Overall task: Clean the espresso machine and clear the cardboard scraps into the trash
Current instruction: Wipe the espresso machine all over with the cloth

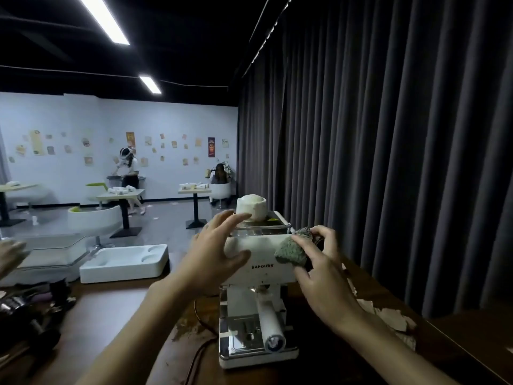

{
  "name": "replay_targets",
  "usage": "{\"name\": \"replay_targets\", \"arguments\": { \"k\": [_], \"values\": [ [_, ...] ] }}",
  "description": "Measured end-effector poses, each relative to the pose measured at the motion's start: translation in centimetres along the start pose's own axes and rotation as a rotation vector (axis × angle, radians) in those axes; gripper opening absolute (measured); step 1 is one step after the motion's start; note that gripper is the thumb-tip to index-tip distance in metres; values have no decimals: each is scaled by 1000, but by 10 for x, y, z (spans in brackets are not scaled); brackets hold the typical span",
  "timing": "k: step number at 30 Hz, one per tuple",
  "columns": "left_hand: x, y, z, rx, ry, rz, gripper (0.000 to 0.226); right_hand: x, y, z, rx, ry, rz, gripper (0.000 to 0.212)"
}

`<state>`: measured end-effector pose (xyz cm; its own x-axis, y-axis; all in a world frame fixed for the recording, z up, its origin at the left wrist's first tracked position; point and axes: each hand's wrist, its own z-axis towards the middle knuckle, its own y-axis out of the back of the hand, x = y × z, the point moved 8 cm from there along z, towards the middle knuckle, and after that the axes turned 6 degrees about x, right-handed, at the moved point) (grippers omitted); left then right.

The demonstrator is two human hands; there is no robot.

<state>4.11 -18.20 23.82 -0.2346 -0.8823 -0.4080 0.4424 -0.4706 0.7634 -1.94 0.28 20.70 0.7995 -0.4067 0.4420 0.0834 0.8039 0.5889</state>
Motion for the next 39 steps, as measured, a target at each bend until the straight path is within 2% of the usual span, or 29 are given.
{"name": "replay_targets", "arguments": {
  "k": [2, 6, 8, 10, 14, 18, 19, 24, 26, 29, 31, 35, 39],
  "values": [
    [9, -9, -2, 146, -8, -54, 73, 3, -6, 2, 13, 33, -81, 58],
    [14, -10, -2, 134, -28, -21, 77, -1, -4, 6, -127, 59, -334, 75],
    [13, -12, -3, 124, -40, -27, 74, -2, -1, 6, -164, 35, -281, 74],
    [8, -16, -4, 120, -70, -36, 72, -7, -1, 5, -186, -19, -173, 63],
    [2, -23, -6, 103, -106, -58, 70, -14, -7, -5, -166, -48, -107, 44],
    [4, -20, -4, 51, -119, -76, 64, -13, -12, -12, -129, -67, -50, 62],
    [5, -19, -3, 45, -116, -77, 61, -11, -11, -11, -154, -58, -48, 59],
    [8, -13, 1, 20, -88, -99, 48, -9, -1, -6, -255, -4, -68, 20],
    [8, -12, 1, 23, -92, -83, 48, -11, 3, -6, -273, -2, -88, 22],
    [8, -11, 2, 30, -92, -79, 47, -10, 10, -10, -344, -35, -92, 36],
    [8, -12, 2, 41, -89, -70, 48, 2, 1, -8, -311, 5, -102, 40],
    [10, -13, 3, 52, -98, -73, 47, 22, -15, 0, -199, 76, -108, 32],
    [11, -13, 1, 59, -109, -87, 46, -1, 6, -1, -288, -82, -36, 28]
  ]
}}
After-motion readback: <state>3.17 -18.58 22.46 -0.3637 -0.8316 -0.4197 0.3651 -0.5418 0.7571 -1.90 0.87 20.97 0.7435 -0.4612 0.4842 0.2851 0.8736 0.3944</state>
